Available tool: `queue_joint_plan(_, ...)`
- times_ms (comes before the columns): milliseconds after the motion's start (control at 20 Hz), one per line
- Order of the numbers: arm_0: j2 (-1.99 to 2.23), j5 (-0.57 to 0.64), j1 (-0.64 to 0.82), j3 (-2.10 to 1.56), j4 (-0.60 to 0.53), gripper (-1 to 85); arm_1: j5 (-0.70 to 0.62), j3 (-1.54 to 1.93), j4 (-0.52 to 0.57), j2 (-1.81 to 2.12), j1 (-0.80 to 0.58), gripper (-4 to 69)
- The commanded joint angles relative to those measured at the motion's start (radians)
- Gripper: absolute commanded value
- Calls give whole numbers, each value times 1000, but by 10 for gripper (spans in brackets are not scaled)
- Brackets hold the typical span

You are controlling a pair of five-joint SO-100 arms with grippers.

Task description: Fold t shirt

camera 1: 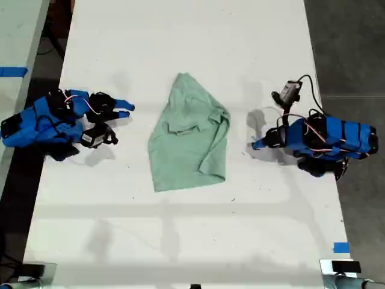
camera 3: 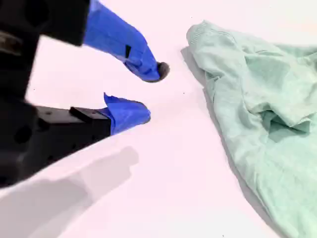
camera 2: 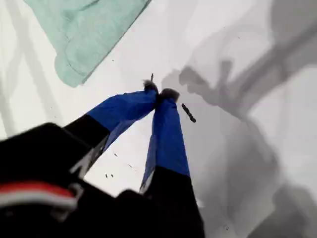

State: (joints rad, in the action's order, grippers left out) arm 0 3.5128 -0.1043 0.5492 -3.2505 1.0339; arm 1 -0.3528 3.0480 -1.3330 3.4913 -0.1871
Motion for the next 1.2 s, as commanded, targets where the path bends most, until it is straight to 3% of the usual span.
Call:
queue_joint_plan(0,18,94,-163,60,25,-2,9,58,-3,14,-5,22)
queue_joint_plan(350,-973,32,-304,822,34,29,11,58,-3,14,-3,22)
queue_joint_plan(600,-1307,-227,-548,920,-37,59,6,58,-3,14,0,22)
queue_joint_plan(950,-1787,-202,-607,1223,-80,184,8,58,-3,14,2,22)
queue_joint_plan(1150,-1898,-193,-598,1232,-152,189,8,58,-3,14,3,22)
